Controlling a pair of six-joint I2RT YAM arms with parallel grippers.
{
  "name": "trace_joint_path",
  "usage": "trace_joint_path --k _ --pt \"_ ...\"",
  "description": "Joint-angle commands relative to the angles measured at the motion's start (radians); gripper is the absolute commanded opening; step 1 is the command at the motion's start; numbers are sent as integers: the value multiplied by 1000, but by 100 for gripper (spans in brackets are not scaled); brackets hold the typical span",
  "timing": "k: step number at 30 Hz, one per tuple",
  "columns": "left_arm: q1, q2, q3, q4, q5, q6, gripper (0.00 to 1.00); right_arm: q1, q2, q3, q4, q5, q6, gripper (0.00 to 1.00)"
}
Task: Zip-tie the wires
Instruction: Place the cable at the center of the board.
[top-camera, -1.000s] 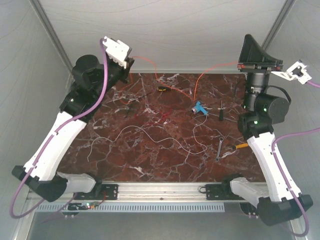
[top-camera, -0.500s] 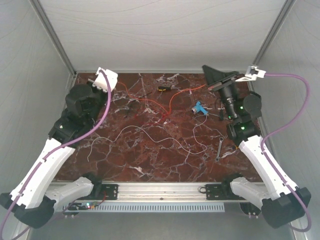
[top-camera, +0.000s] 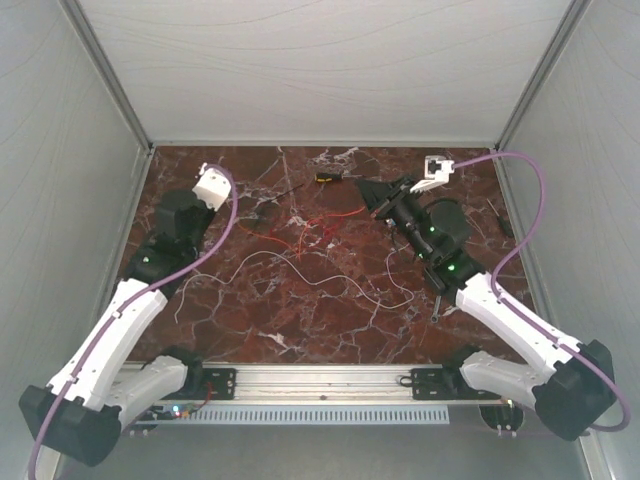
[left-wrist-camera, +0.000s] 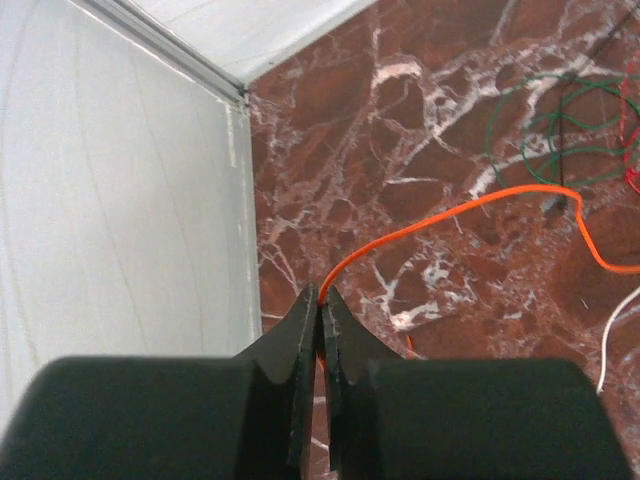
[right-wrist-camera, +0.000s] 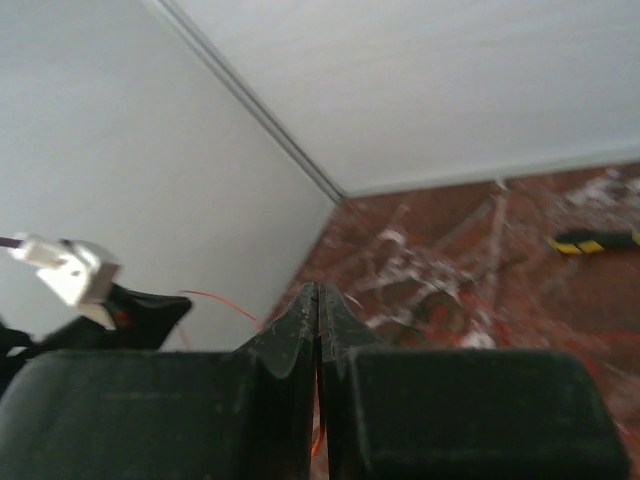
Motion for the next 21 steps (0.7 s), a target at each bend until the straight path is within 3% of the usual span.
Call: trace_joint_path --k 1,15,21 --pt "5 -32 -107 114 52 -32 0 4 -36 -92 -17 102 -70 0" --pt "2 20 -248 224 123 -154 0 4 -100 -244 -92 167 -180 0" --pt "-14 21 -282 227 182 -213 5 3 -116 -320 -93 191 -186 0"
